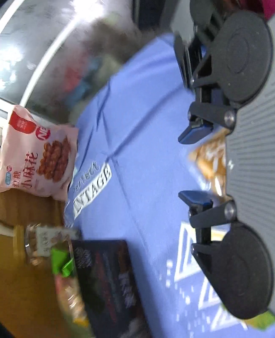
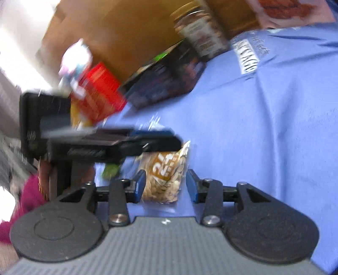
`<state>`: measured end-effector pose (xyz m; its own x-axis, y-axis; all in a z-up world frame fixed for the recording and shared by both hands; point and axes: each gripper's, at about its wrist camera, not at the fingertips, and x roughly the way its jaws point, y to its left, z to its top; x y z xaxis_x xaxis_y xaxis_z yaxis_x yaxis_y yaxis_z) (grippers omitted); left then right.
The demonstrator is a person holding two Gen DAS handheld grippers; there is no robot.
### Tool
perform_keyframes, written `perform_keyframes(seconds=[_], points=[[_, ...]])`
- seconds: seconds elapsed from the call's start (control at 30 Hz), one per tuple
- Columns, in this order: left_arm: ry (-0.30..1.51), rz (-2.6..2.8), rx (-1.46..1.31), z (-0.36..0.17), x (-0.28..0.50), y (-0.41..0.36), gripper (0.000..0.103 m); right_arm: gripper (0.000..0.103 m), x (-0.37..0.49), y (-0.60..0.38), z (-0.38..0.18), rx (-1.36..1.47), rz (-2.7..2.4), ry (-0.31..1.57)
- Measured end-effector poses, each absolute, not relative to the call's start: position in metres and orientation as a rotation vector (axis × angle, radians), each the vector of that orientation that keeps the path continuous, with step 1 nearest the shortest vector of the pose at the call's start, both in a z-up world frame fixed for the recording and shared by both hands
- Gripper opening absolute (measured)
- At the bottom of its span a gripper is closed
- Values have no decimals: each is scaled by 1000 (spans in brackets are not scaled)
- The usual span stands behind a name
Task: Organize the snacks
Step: 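Close the left tool on the orange-labelled bag and lift it, then carry the orange-labelled bag into the tin and open the left tool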
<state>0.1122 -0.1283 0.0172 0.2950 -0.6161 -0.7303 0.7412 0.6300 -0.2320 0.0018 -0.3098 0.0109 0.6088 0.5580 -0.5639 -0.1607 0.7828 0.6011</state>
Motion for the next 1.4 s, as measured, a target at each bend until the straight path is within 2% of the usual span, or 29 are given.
perform_keyframes(seconds=[0.07, 0.2, 0.37, 0.5, 0.53, 0.57, 0.63, 0.67, 0.7, 0.77, 1.03, 1.23, 1.4], points=[[882, -856, 135, 24, 107, -114, 50, 46, -5, -308, 17, 446, 425, 795], [959, -784, -51, 31, 98, -65, 50, 46, -1, -326, 16, 503, 436, 792], [1104, -772, -199, 8, 86, -37, 51, 45, 6, -327, 6, 519, 488, 835], [1070, -780, -297, -1, 86, -32, 53, 45, 14, -320, 0, 587, 535, 839], [1067, -786, -318, -3, 88, -33, 52, 44, 15, -319, -2, 608, 549, 839], [1064, -789, -331, -4, 88, -33, 52, 38, 15, -315, -3, 618, 561, 839], [1067, -784, -337, -6, 91, -36, 37, 26, 17, -306, -7, 622, 586, 862], [1061, -775, -324, -6, 91, -37, 33, 24, 16, -301, -8, 622, 592, 857], [1059, -763, -312, -5, 90, -36, 24, 24, 15, -299, -7, 615, 585, 849], [1063, -771, -343, -4, 91, -29, 23, 23, 15, -299, -2, 607, 579, 830], [921, -767, -326, 45, 109, -11, 22, 23, 41, -290, 35, 577, 610, 737], [771, -685, -289, 92, 170, -6, 26, 23, 105, -269, 78, 478, 604, 612], [701, -577, -237, 99, 237, -18, 26, 23, 175, -243, 94, 315, 559, 517]])
